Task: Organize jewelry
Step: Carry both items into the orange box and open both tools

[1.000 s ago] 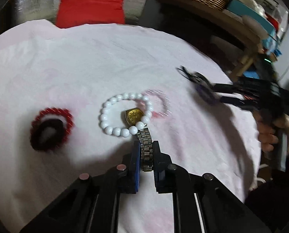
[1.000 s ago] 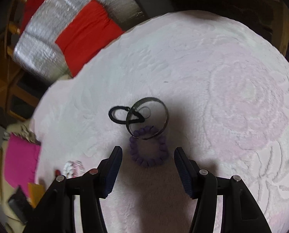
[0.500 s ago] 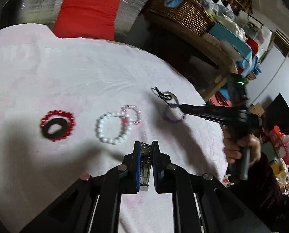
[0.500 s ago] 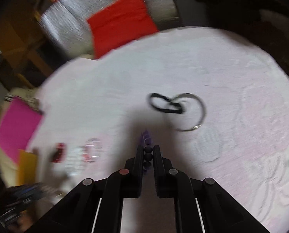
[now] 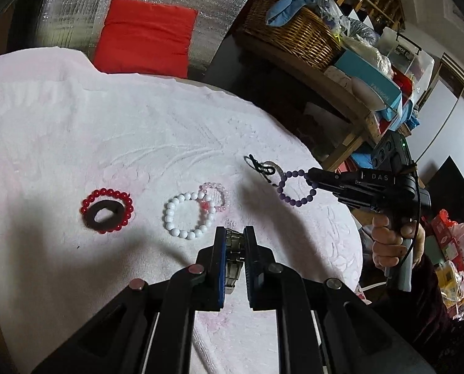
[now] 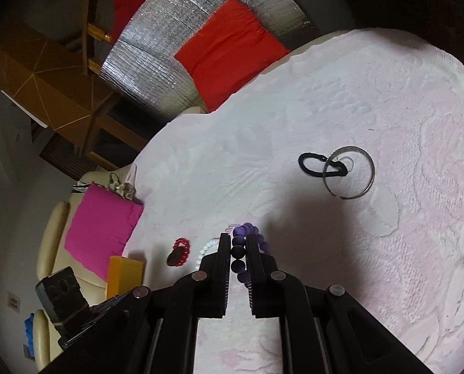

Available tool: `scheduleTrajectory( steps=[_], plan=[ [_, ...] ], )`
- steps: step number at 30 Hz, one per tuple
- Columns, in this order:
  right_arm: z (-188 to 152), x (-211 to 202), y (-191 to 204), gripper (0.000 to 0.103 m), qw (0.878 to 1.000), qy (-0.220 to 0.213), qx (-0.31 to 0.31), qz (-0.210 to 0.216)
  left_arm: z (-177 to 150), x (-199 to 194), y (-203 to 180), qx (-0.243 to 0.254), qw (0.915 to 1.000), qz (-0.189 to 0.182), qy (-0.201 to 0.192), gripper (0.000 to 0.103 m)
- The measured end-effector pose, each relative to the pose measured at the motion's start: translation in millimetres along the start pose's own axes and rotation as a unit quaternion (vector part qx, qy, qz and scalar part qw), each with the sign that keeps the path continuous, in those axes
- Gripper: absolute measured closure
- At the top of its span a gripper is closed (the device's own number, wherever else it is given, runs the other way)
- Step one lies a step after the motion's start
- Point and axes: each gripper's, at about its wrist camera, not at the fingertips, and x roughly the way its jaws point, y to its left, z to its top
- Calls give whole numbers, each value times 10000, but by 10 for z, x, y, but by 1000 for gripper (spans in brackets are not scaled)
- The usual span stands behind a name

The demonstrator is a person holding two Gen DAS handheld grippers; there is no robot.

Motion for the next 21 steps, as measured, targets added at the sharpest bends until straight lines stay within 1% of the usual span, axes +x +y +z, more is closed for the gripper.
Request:
scheduleTrajectory(
  steps=[1, 6, 10, 14, 18, 21],
  plan=[
    [-5, -43, -25, 92, 10000, 12, -10, 28, 3, -20, -5, -8, 10000, 1, -24, 92],
    [-92, -1, 138, 93, 9996, 103, -161, 197, 23, -159, -42, -62, 9998, 55, -203, 92],
    [-171, 83, 335, 92, 9987, 167, -306, 365, 17, -327, -104, -46, 9990, 220, -392, 92],
    [-226, 171, 562, 92, 9972, 211, -428, 579, -32, -592, -150, -45, 9952, 702, -688, 92],
    [-318, 317, 864, 92, 9939, 330, -650, 832, -165, -1025, -139, -139, 9862, 1319, -990, 92],
    [-421, 478, 1131, 92, 9900, 469, -771, 1086, -258, -1354, -122, -224, 9789, 1679, -1146, 92]
  ],
)
